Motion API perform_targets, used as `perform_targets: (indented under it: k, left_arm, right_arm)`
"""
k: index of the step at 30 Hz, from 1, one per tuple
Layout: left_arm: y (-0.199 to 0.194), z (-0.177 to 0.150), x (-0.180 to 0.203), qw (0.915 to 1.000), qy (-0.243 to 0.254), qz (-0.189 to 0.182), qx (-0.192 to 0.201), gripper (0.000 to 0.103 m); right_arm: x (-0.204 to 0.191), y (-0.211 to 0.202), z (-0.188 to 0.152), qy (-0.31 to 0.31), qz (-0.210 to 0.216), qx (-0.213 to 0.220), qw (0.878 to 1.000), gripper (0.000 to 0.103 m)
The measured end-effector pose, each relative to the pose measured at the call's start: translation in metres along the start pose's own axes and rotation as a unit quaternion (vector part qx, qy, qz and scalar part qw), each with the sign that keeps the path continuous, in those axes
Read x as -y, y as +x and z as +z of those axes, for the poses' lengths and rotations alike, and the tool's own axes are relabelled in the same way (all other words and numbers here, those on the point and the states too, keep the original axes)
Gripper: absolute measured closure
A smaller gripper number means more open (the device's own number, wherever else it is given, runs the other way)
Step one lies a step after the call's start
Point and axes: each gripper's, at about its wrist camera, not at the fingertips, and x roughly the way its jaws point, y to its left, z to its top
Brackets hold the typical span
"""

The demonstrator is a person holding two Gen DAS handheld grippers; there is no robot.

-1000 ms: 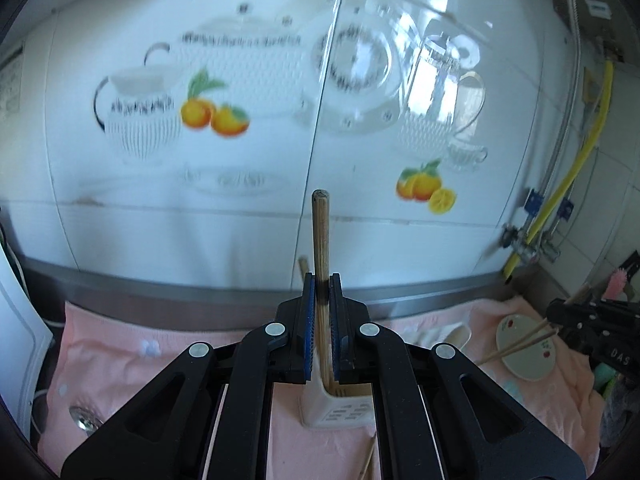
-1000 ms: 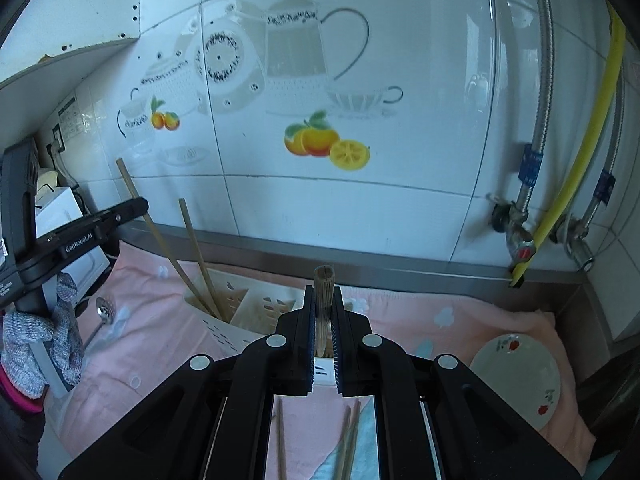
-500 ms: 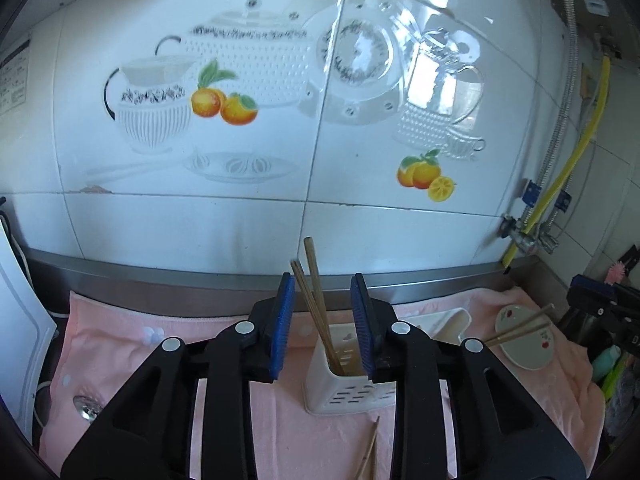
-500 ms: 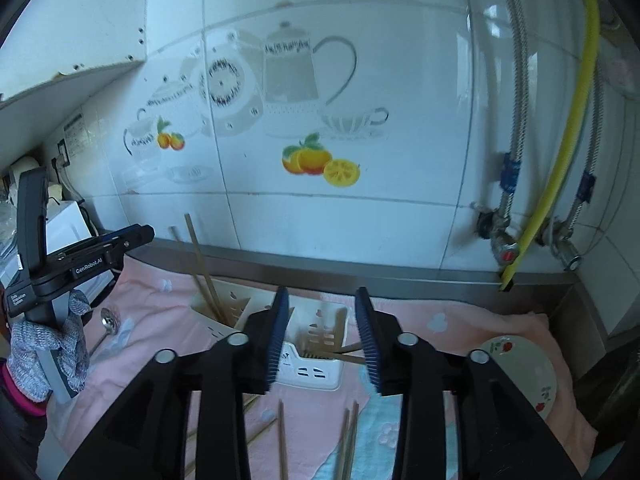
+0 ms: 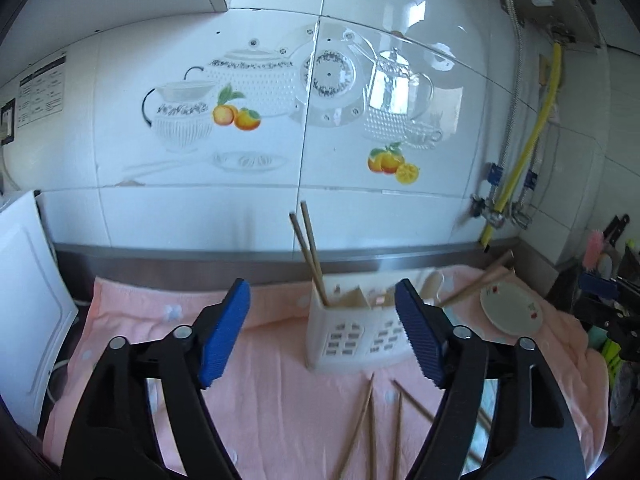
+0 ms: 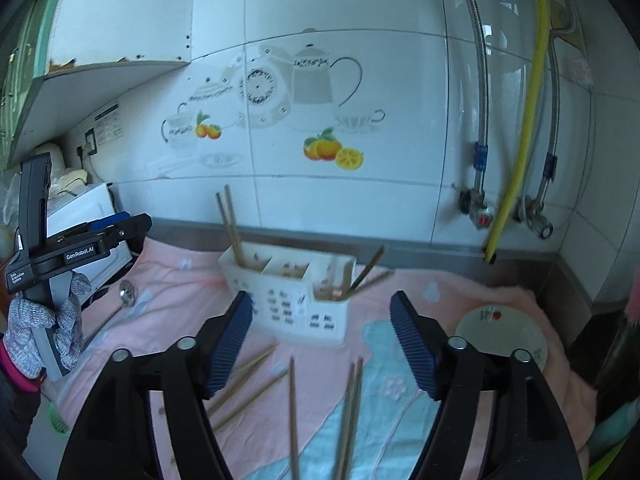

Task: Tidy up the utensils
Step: 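Move the left tool back to the chopsticks while the right tool returns too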

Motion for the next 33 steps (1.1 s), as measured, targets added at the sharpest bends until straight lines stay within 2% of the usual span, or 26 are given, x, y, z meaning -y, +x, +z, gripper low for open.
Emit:
perform_targets:
  k: [5, 9, 17, 29, 33]
  left_arm:
    - [-0.018, -0.03, 0.002, 0.9999, 0.006, 0.008, -0.005, 0.012]
    - [-0.03, -0.056, 0.008, 0.9997, 0.021, 0.009, -0.01, 0.005]
    - [-0.042, -0.097, 0.011, 0.999, 0.029, 0.015, -0.03, 0.005]
    - [-0.052, -0.139, 0.0, 0.9972, 0.019, 0.043, -0.057, 0.005]
    - [-0.051, -0.151, -0.011, 0.9961, 0.002, 0.05, -0.072, 0.005]
  right_arm:
    - [-0.008, -0.01, -0.032, 0.003, 0.004, -0.001, 1.0, 0.022]
    - [-0.013, -0.013, -0.056, 0.001, 0.003, -0.01, 1.0, 0.021]
    - [-0.01, -0.013, -0.104, 0.012, -0.008, -0.031, 0.999, 0.021]
    - [0.022, 0.01, -0.171, 0.052, -0.029, -0.106, 0.993, 0.021]
    - [0.03, 0.021, -0.184, 0.066, -0.026, -0.127, 0.989, 0.027]
